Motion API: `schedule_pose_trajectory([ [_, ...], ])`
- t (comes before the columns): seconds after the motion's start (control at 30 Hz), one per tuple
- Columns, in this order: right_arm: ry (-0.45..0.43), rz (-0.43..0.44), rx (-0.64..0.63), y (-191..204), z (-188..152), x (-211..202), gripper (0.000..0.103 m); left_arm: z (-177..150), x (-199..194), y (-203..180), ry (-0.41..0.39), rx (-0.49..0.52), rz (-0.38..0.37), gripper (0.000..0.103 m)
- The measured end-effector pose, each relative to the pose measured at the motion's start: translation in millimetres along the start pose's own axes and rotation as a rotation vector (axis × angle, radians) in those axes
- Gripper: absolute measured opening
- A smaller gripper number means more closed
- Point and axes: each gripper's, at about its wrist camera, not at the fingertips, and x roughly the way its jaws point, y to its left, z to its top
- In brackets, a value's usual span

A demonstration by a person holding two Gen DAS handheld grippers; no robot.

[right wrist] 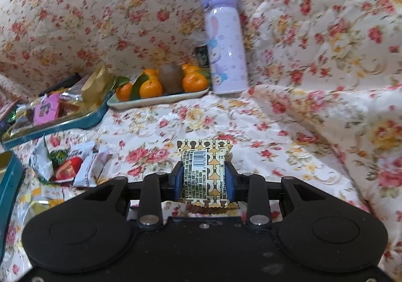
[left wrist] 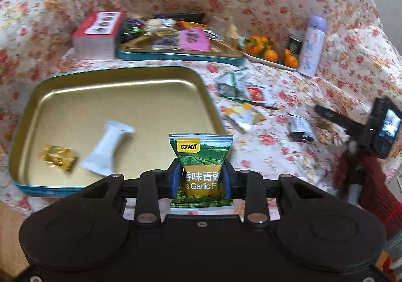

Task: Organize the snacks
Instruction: 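Carry the garlic-pea bag and wafer packet over the gold tin tray with both tools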

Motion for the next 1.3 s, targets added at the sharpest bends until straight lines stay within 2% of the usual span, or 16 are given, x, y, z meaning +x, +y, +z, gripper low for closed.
schedule_pose_trajectory([
  [0.17,-0.080,0.007,0.036,6.1,12.6,-35.5,0.034,7.5,-5.1,25.7,-0.018,-0.014,0.042,0.041],
  [0.4,-0.126,0.145,0.043,40.1,17.8,-86.9,0.034,21.2,-10.4,61.7,-0.060,-0.041,0.112,0.041],
  [0.63,-0.095,0.308,-0.010,99.2,11.6,-119.8,0.034,32.6,-10.6,102.4,-0.081,-0.132,0.156,0.041],
  [0.93,-0.056,0.474,-0.128,191.4,-6.6,-148.2,0.034,25.9,-2.7,142.3,-0.041,-0.236,0.210,0.041],
  [1.1,0.001,0.506,-0.137,220.9,-18.5,-146.0,0.034,23.5,1.4,156.0,-0.018,-0.288,0.230,0.041],
  [1.3,0.027,0.480,-0.209,236.7,-32.0,-147.6,0.034,22.7,5.3,166.0,0.010,-0.335,0.247,0.041],
])
